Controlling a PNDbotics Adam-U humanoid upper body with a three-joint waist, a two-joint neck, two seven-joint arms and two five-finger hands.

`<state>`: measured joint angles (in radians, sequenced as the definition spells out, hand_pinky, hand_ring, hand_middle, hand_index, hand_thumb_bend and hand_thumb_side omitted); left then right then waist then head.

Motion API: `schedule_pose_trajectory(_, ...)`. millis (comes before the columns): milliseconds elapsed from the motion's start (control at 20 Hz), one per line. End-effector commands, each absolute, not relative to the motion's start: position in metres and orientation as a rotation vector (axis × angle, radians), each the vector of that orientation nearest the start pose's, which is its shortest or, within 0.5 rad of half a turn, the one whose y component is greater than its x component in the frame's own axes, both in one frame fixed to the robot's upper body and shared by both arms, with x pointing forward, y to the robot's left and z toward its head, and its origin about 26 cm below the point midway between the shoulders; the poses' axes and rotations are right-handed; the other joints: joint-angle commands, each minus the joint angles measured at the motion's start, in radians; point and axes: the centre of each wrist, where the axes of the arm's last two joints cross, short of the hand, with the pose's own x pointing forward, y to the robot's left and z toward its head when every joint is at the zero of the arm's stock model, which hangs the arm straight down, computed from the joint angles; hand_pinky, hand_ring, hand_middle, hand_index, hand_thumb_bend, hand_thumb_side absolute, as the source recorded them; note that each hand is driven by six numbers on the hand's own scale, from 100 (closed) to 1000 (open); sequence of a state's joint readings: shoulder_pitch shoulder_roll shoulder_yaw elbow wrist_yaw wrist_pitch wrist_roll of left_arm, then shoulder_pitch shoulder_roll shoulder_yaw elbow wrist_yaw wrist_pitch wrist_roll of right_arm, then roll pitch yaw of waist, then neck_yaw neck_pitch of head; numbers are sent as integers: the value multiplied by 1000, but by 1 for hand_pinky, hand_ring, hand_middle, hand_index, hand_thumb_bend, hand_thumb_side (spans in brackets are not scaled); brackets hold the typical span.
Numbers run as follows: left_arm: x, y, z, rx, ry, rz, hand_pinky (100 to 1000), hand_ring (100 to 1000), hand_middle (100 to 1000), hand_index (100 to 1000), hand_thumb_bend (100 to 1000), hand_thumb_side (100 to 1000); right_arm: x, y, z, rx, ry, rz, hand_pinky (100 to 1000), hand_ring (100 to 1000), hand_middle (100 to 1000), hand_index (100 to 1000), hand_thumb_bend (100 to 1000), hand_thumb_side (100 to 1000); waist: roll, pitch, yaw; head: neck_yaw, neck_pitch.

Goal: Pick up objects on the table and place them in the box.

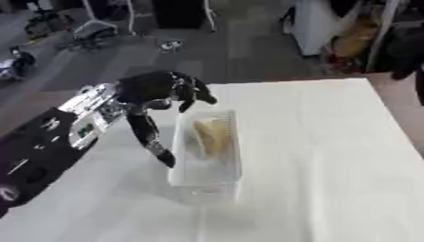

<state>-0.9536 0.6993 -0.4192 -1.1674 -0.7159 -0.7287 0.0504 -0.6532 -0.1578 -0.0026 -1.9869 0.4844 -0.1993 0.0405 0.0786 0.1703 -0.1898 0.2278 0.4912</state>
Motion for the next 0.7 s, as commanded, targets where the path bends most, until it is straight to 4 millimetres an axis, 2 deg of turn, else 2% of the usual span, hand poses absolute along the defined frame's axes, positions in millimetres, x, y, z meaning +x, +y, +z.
schedule_pose_trajectory(50, 447, 293, 269, -950, 2361, 2002, 695, 831, 879, 911, 934, 1000, 312, -196, 297, 609, 3248, -686, 126, 402, 504, 592, 448, 1000, -2, -14, -1, -7, -13)
schedule_pose_trajectory(200, 447, 295, 269, -962, 2369, 1998, 692, 830, 879, 905, 911, 1000, 312, -196, 297, 611, 3247, -689, 125, 402, 504, 592, 448, 1000, -3, -13, 1, -7, -20)
schedule_pose_trajectory(250, 445, 297, 270, -972, 2381, 1989, 687, 827, 877, 898, 882, 1000, 312, -196, 297, 613, 3247, -690, 125, 402, 504, 592, 448, 1000, -3, -13, 3, -2, -36)
schedule_pose_trajectory(350, 442, 302, 271, -993, 2411, 1965, 676, 819, 870, 886, 848, 996, 312, -198, 297, 624, 3246, -694, 123, 401, 504, 592, 450, 1000, -4, -12, 10, 31, -105)
schedule_pose_trajectory(400, 439, 306, 272, -1003, 2423, 1953, 673, 811, 864, 880, 838, 986, 313, -198, 297, 632, 3247, -699, 122, 400, 504, 592, 450, 1000, -5, -12, 15, 55, -151)
schedule_pose_trajectory(450, 436, 309, 273, -1005, 2437, 1935, 630, 747, 809, 806, 792, 934, 313, -199, 296, 641, 3248, -704, 120, 400, 504, 592, 448, 1000, -7, -12, 21, 78, -196)
schedule_pose_trajectory(500, 432, 312, 275, -995, 2456, 1906, 630, 747, 809, 806, 792, 934, 313, -200, 296, 651, 3249, -708, 120, 400, 504, 592, 448, 1000, -9, -12, 26, 97, -236)
schedule_pose_trajectory(550, 427, 315, 275, -981, 2486, 1872, 467, 649, 733, 713, 706, 860, 313, -202, 295, 662, 3249, -712, 119, 400, 503, 591, 445, 1000, -13, -13, 33, 112, -274)
schedule_pose_trajectory(650, 416, 323, 274, -942, 2582, 1790, 376, 597, 692, 677, 645, 830, 313, -205, 293, 690, 3249, -721, 117, 400, 503, 589, 446, 1000, -21, -15, 49, 133, -337)
schedule_pose_trajectory(700, 410, 325, 273, -917, 2638, 1746, 339, 579, 679, 674, 610, 813, 313, -206, 292, 705, 3249, -728, 115, 399, 502, 588, 449, 1000, -25, -16, 58, 139, -359)
